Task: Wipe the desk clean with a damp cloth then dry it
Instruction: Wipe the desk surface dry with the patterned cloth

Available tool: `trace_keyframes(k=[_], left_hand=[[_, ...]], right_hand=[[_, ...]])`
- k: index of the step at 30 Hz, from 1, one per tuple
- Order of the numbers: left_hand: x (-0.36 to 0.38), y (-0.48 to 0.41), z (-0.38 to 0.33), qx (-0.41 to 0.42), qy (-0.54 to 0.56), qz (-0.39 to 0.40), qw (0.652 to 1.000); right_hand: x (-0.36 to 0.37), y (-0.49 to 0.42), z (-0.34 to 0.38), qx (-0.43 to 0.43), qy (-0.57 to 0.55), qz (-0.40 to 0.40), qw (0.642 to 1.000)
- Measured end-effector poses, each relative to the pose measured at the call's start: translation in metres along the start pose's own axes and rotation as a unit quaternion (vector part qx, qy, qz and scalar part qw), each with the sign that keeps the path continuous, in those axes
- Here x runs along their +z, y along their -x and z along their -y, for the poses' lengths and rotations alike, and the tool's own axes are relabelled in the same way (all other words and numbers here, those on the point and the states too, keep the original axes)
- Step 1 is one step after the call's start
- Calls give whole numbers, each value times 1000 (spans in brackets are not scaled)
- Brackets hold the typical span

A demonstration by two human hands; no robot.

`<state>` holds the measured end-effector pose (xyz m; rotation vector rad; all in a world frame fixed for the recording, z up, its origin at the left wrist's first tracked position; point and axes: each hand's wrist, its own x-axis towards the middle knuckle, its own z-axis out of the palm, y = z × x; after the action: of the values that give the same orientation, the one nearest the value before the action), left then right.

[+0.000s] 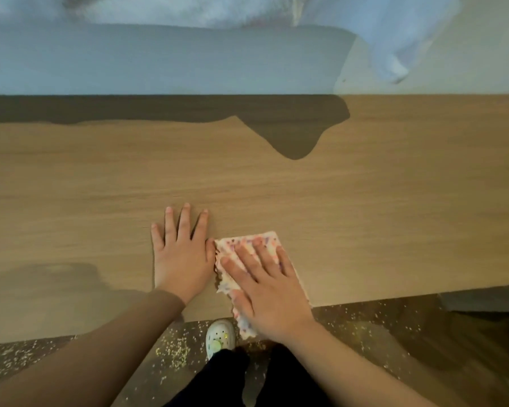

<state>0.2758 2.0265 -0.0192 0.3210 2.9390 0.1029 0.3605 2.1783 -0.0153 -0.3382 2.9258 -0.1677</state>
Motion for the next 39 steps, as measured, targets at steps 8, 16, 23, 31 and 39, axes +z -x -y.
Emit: trace_keyframes(k=[8, 16, 23, 31, 39], left_hand=[[7, 10, -52, -99, -3, 1, 995], [4, 8, -141, -166, 20, 30, 986], [17, 22, -183, -178, -8, 23, 984], [15, 21, -186, -136, -12, 25, 990], [10, 19, -188, -90, -41, 51, 994]], right_hand=[[-29, 42, -183, 367, -69, -6, 927], [-16, 59, -154, -48, 6, -10, 999], [-38, 72, -279, 256, -42, 17, 966], [-28, 73, -227, -90, 28, 43, 995], [-33, 63, -272, 172, -20, 19, 985]])
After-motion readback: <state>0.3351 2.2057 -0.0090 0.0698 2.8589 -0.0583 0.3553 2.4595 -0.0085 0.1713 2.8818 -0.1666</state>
